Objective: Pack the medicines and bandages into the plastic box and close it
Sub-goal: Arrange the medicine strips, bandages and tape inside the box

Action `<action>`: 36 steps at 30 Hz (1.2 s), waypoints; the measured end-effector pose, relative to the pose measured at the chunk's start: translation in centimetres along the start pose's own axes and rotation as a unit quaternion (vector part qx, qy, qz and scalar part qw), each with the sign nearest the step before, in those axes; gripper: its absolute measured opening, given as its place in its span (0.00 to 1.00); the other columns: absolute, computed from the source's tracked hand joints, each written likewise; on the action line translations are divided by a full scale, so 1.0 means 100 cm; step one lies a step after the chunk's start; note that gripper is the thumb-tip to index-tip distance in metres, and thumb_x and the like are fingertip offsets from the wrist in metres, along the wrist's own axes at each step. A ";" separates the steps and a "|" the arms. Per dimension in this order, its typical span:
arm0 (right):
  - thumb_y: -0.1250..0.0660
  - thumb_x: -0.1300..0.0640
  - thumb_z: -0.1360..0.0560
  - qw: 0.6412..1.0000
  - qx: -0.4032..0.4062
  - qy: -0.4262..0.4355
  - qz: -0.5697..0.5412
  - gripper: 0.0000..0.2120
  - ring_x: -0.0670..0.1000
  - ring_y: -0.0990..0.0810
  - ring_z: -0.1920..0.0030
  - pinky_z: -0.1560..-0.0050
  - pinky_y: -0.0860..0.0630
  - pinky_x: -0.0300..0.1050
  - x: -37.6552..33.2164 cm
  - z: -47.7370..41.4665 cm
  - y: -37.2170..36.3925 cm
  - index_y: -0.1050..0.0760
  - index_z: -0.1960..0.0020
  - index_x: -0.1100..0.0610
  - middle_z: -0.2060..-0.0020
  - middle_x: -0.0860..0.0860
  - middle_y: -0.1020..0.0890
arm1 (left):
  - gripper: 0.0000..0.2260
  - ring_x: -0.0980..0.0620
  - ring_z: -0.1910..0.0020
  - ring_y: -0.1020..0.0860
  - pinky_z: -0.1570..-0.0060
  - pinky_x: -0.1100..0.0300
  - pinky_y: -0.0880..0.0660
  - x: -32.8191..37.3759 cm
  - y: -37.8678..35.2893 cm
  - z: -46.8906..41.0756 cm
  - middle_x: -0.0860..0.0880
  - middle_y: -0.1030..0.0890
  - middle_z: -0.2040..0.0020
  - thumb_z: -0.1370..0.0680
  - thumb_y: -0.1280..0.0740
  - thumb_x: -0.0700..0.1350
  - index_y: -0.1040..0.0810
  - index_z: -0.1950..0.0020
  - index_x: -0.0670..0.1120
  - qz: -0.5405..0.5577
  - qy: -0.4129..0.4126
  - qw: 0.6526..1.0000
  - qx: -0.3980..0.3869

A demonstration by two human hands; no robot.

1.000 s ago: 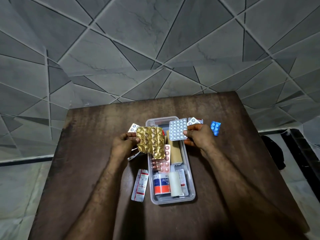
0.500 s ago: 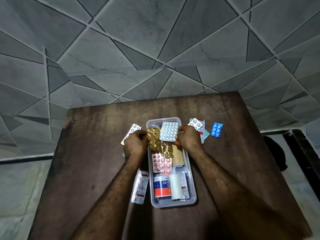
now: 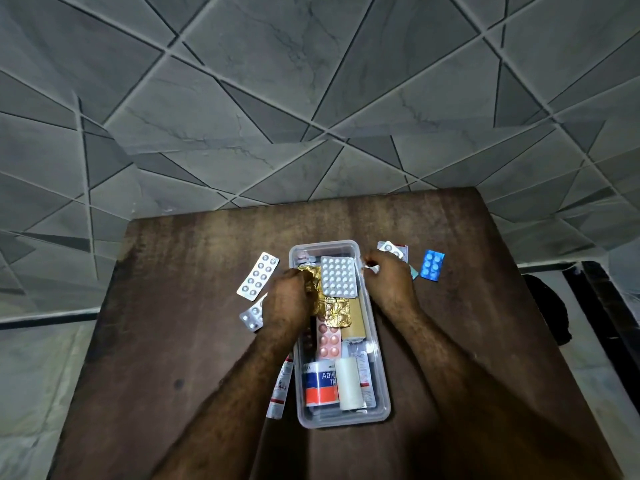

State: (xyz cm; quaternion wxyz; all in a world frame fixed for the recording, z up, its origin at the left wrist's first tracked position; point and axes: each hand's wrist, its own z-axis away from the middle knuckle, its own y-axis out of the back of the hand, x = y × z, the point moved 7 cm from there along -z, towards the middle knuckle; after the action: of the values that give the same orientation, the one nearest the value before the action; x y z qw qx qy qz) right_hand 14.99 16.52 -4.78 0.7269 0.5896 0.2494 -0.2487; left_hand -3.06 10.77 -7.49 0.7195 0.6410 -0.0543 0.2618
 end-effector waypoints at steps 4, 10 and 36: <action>0.36 0.62 0.27 0.995 0.028 -0.090 -0.018 0.12 0.56 0.19 0.49 0.55 0.28 0.34 0.040 -0.011 0.018 0.20 0.45 0.59 0.49 0.56 0.17 | 0.09 0.43 0.55 0.20 0.56 0.51 0.20 0.002 -0.006 -0.004 0.45 0.18 0.52 0.28 0.34 0.46 0.19 0.51 0.46 -0.031 -0.014 0.999 -0.011; 0.31 0.55 0.29 0.992 -0.014 -0.113 0.058 0.13 0.61 0.19 0.48 0.51 0.25 0.47 0.078 -0.018 0.008 0.22 0.47 0.60 0.50 0.60 0.17 | 0.11 0.45 0.48 0.20 0.50 0.57 0.25 -0.008 0.009 -0.007 0.46 0.17 0.46 0.24 0.34 0.48 0.19 0.43 0.48 0.094 0.014 0.994 0.058; 0.26 0.65 0.32 0.893 -0.013 -0.338 -0.297 0.13 0.48 0.24 0.69 0.72 0.24 0.40 0.121 -0.008 -0.022 0.28 0.64 0.55 0.67 0.52 0.22 | 0.17 0.44 0.57 0.17 0.51 0.49 0.20 -0.141 -0.024 0.013 0.43 0.16 0.53 0.38 0.21 0.39 0.21 0.53 0.47 0.237 0.246 0.940 -0.012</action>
State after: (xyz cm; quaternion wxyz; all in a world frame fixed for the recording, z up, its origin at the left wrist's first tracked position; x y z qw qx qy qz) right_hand 22.60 16.10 -14.48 0.6668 0.3591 0.1554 -0.6343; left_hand -13.69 5.08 -15.23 0.6357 0.5164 -0.0293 0.5731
